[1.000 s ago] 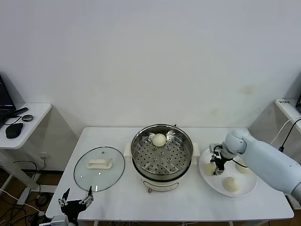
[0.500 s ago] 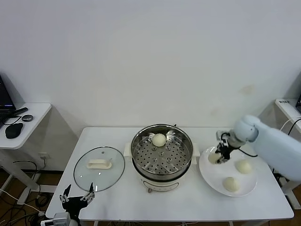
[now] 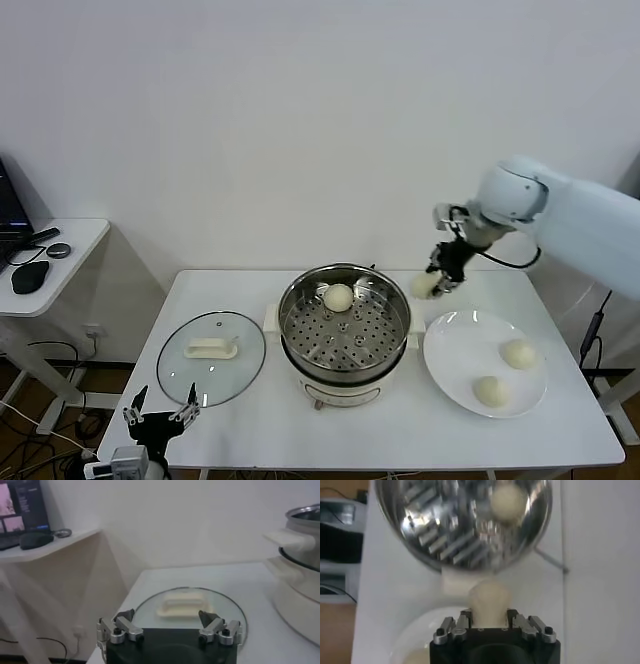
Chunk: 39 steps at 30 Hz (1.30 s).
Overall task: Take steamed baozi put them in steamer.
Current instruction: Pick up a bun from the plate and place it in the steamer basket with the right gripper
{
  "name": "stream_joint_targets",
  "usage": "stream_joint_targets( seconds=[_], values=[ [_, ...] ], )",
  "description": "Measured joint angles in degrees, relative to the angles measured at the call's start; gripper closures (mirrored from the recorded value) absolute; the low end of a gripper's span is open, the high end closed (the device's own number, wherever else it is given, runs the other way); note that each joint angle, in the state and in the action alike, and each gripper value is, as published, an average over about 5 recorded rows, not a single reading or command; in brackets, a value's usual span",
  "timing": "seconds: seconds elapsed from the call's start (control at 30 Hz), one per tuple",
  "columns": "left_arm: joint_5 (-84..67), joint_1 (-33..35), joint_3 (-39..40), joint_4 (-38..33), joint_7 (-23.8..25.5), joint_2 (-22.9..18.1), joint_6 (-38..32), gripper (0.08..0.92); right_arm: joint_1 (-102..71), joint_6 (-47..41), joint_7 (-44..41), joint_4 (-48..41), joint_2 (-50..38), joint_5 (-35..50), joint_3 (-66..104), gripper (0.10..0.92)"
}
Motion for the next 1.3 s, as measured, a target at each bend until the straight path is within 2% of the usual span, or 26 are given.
stream_joint_targets(
  seconds=[0.27, 0.67, 1.03, 1.3],
  values=[
    [-0.36, -0.54, 0.32, -1.90, -0.32, -0.20, 0.78, 0.177, 3.11, -3.86, 3.10, -1.76, 9.94, 7.97, -4.21, 0.584],
    [-1.63, -1.66, 0.29, -2.62, -0.35, -0.57, 1.82, 0.177, -0.84, -7.81, 7.91, -7.93, 24.33, 11.06, -6.86, 0.547],
    [-2.15, -2.08, 0.98, -3.18, -0.30, -1.22, 2.12, 0.177, -5.42, -9.57, 10.78, -12.18, 31.83, 10.57, -6.93, 0.533],
    [-2.84, -2.58, 0.73, -3.34, -0.32, -1.44, 2.38, 0.177, -7.32, -10.08, 11.34, -13.73, 33.74, 9.09, -7.49, 0.533]
  ],
)
